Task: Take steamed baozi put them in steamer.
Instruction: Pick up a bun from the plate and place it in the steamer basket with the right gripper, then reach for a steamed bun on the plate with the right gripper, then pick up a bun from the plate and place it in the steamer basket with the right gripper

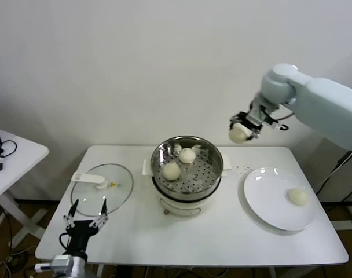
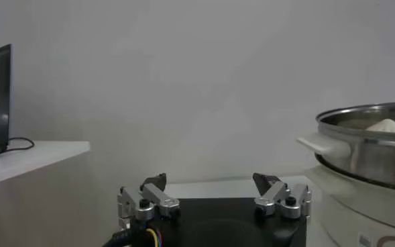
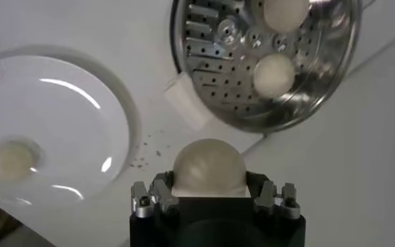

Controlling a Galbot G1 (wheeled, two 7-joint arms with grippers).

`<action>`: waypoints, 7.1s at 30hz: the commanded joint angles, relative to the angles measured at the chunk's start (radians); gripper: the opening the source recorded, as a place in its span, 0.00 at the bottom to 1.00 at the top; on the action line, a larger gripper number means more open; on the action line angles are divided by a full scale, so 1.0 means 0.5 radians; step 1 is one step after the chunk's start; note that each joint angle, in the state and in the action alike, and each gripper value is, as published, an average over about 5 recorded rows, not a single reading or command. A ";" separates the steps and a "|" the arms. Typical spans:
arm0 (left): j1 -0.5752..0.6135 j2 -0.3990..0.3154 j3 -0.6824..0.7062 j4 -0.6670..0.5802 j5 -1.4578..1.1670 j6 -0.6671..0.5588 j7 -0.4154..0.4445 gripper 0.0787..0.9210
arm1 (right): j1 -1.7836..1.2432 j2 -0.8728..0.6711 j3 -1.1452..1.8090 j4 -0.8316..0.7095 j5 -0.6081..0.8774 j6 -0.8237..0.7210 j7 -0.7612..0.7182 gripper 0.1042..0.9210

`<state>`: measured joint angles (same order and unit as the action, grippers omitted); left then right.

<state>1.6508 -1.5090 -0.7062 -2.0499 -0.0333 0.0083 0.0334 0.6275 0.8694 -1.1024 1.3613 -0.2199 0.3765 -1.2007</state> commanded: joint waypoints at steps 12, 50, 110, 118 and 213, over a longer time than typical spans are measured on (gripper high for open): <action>-0.004 0.040 -0.004 -0.015 -0.007 0.042 -0.010 0.88 | -0.341 0.459 -0.094 0.366 -0.377 0.201 0.055 0.74; 0.002 -0.005 0.016 -0.003 -0.029 0.060 -0.017 0.88 | -0.526 0.419 -0.093 0.295 -0.623 0.451 0.085 0.73; -0.047 0.072 0.093 0.002 0.006 0.000 -0.014 0.88 | -0.518 -0.832 0.167 -0.540 0.595 -0.419 -0.038 0.88; -0.040 0.076 0.090 -0.021 0.022 0.009 -0.011 0.88 | -1.370 -0.801 1.024 -0.804 0.007 -0.351 -0.069 0.88; -0.024 -0.002 0.167 -0.125 0.090 0.073 -0.009 0.88 | 0.352 0.167 -0.948 -0.868 1.902 -1.050 0.091 0.70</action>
<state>1.6411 -1.5077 -0.6426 -2.0908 0.0008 0.0395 0.0286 0.4657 0.8049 -1.1511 0.8467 0.3161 -0.0222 -1.1786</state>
